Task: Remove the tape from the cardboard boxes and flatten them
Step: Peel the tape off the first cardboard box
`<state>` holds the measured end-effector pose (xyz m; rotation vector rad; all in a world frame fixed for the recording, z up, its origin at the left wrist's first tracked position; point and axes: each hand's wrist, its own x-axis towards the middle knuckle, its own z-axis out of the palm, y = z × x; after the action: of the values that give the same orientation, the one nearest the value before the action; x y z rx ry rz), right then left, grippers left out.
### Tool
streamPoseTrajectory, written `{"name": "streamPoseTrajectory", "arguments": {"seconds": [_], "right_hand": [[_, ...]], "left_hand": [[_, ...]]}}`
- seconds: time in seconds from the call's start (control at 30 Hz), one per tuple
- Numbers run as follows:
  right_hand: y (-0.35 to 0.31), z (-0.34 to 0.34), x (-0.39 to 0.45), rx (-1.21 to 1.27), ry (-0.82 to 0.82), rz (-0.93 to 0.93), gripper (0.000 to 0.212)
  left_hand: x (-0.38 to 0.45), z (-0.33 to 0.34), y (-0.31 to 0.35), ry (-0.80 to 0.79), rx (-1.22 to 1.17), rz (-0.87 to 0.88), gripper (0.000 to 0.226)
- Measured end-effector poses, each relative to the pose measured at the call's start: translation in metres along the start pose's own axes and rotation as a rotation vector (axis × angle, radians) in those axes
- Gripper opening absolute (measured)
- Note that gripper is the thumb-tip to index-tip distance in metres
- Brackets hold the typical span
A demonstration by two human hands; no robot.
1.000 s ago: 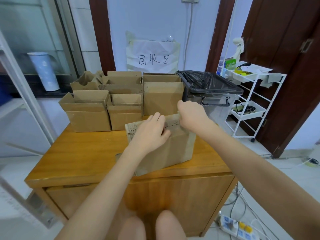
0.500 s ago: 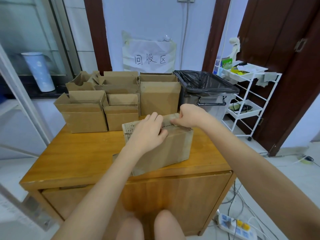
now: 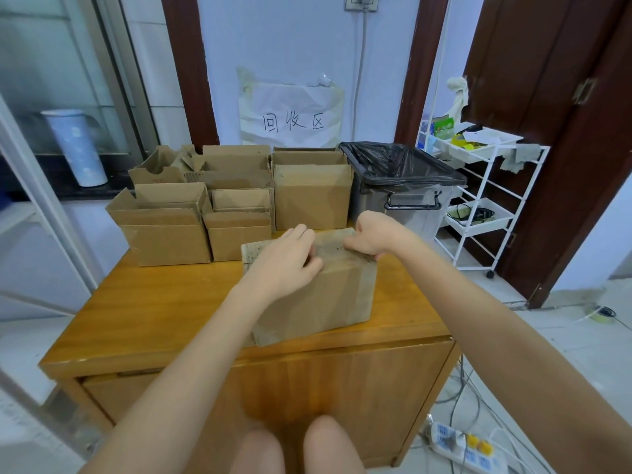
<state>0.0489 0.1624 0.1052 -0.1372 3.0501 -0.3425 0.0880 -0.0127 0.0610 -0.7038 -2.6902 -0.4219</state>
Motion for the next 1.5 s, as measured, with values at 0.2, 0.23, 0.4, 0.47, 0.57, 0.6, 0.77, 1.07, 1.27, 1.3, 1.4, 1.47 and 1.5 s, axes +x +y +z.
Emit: {"name": "streamPoseTrajectory", "arguments": {"seconds": [0.2, 0.23, 0.4, 0.47, 0.57, 0.6, 0.77, 1.07, 1.27, 1.3, 1.4, 1.47, 1.5], "right_hand": [[-0.008, 0.011, -0.008, 0.072, 0.115, 0.01, 0.029], [-0.009, 0.014, -0.01, 0.091, 0.114, 0.008, 0.029], [-0.003, 0.014, -0.02, 0.727, -0.268, -0.175, 0.052], [0.002, 0.02, -0.011, 0.837, -0.164, -0.226, 0.038], [0.01, 0.042, 0.007, 0.873, -0.09, -0.27, 0.019], [0.012, 0.05, 0.011, 0.886, -0.13, -0.289, 0.024], [0.016, 0.062, 0.022, 1.087, -0.256, -0.305, 0.029], [0.014, 0.058, 0.033, 1.198, -0.369, -0.432, 0.029], [0.021, 0.062, 0.033, 1.243, -0.298, -0.419, 0.022], [0.023, 0.063, 0.03, 1.269, -0.295, -0.422, 0.022], [0.027, 0.067, 0.019, 1.281, -0.318, -0.475, 0.023], [0.025, 0.07, 0.012, 1.218, -0.34, -0.536, 0.023], [0.023, 0.071, 0.008, 1.184, -0.346, -0.567, 0.024]], "left_hand": [[-0.004, -0.014, -0.015, -0.082, -0.046, 0.021, 0.012], [-0.005, -0.017, -0.018, -0.107, -0.058, 0.0, 0.007], [-0.004, -0.041, -0.02, -0.223, 0.063, -0.121, 0.047], [-0.004, -0.042, -0.021, -0.182, 0.06, -0.189, 0.046], [-0.01, -0.029, -0.021, -0.042, -0.073, -0.266, 0.026], [-0.012, -0.024, -0.018, -0.013, -0.055, -0.273, 0.02], [-0.022, -0.006, -0.01, 0.081, 0.092, -0.289, 0.018], [-0.025, -0.009, -0.021, 0.054, 0.019, -0.267, 0.016], [-0.027, -0.01, -0.025, 0.033, -0.049, -0.254, 0.024], [-0.028, -0.012, -0.029, 0.023, -0.092, -0.245, 0.027], [-0.034, -0.02, -0.043, -0.042, -0.219, -0.176, 0.035], [-0.039, -0.026, -0.05, -0.089, -0.357, -0.117, 0.038], [-0.04, -0.029, -0.053, -0.109, -0.425, -0.094, 0.034]]}}
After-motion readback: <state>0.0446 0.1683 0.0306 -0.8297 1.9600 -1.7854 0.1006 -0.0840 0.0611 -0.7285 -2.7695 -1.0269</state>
